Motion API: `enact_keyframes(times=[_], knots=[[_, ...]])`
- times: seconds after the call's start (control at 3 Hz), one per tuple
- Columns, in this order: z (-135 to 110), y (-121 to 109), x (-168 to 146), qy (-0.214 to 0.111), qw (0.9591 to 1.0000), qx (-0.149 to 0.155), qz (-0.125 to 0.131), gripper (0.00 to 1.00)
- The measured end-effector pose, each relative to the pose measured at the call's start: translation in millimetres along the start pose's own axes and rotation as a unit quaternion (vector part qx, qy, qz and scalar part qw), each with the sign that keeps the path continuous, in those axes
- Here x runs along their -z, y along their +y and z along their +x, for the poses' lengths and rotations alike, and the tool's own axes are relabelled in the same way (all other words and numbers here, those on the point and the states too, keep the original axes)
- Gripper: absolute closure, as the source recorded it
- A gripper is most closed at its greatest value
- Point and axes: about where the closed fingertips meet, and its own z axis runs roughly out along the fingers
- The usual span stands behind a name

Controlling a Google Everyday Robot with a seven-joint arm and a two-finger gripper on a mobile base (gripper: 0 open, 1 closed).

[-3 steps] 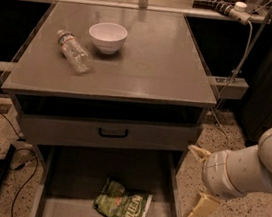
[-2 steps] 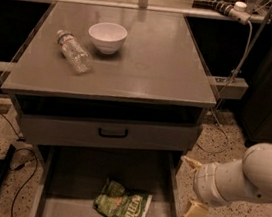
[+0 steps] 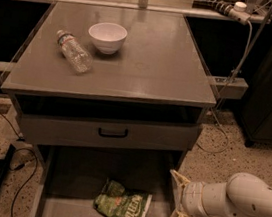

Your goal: Pick green jalapeno chip bag from middle drawer and place on counter

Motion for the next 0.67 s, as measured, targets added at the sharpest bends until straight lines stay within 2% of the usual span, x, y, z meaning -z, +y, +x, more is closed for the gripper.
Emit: enact_keyframes(times=[0.33, 0.67], knots=[[0.0, 0.0, -0.1, 0.000, 1.0000, 0.000, 0.000, 0.00], [3.4, 3.1, -20.0, -0.005, 1.0000, -0.002, -0.008, 0.00]])
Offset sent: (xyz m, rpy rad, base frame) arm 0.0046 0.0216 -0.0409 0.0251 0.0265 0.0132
